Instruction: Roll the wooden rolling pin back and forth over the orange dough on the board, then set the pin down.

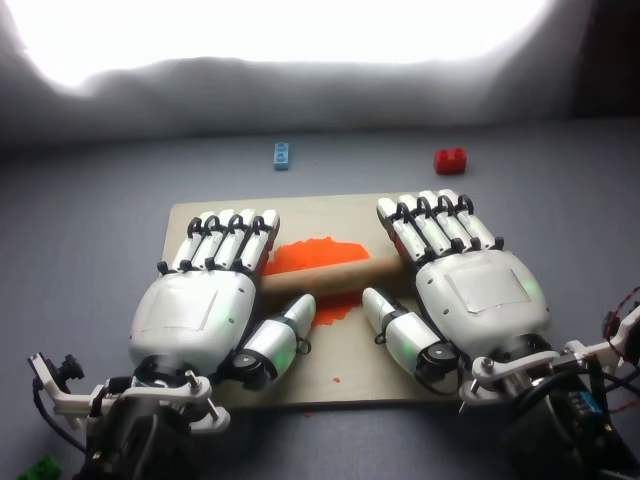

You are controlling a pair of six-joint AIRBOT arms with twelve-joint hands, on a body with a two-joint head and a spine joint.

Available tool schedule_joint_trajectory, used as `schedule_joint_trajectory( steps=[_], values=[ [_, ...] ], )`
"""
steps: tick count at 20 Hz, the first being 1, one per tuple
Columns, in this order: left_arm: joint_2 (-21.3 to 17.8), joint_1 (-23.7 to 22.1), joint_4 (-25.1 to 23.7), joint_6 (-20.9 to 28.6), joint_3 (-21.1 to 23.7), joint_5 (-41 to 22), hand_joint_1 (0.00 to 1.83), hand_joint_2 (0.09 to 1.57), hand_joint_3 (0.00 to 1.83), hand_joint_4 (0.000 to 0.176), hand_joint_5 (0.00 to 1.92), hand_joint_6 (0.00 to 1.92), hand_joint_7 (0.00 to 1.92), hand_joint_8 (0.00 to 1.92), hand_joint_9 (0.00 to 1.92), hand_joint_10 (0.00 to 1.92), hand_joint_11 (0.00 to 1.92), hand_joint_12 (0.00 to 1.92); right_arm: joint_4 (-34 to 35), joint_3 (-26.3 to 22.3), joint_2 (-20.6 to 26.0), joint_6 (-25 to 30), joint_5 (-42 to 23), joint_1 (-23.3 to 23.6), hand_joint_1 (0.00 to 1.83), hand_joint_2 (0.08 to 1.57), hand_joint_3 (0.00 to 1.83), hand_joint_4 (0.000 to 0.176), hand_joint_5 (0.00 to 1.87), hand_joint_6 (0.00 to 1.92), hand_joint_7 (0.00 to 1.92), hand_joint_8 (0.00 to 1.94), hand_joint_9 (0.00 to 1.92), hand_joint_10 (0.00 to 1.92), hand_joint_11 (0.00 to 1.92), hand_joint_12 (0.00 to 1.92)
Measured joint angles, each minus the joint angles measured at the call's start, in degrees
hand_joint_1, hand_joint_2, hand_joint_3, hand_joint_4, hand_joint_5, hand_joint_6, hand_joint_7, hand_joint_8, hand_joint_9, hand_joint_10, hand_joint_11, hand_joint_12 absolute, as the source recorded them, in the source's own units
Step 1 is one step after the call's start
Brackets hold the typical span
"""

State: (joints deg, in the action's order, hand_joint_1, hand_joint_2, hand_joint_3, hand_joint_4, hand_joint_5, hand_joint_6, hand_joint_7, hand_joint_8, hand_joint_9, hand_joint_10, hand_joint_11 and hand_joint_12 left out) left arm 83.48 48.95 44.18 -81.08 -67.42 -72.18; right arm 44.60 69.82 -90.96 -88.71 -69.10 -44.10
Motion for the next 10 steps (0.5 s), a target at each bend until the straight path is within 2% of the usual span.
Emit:
schedule_joint_trajectory(
  steps=[10],
  values=[
    [0.7,-0.8,-0.3,3.1,-2.0,0.9,0.00,1.47,0.00,0.000,0.04,0.00,0.04,0.00,0.00,0.00,0.00,0.00,0.6,0.6,0.0,0.2,0.4,0.4,0.00,1.47,0.00,0.000,0.00,0.00,0.00,0.00,0.00,0.00,0.00,0.00]
  ],
)
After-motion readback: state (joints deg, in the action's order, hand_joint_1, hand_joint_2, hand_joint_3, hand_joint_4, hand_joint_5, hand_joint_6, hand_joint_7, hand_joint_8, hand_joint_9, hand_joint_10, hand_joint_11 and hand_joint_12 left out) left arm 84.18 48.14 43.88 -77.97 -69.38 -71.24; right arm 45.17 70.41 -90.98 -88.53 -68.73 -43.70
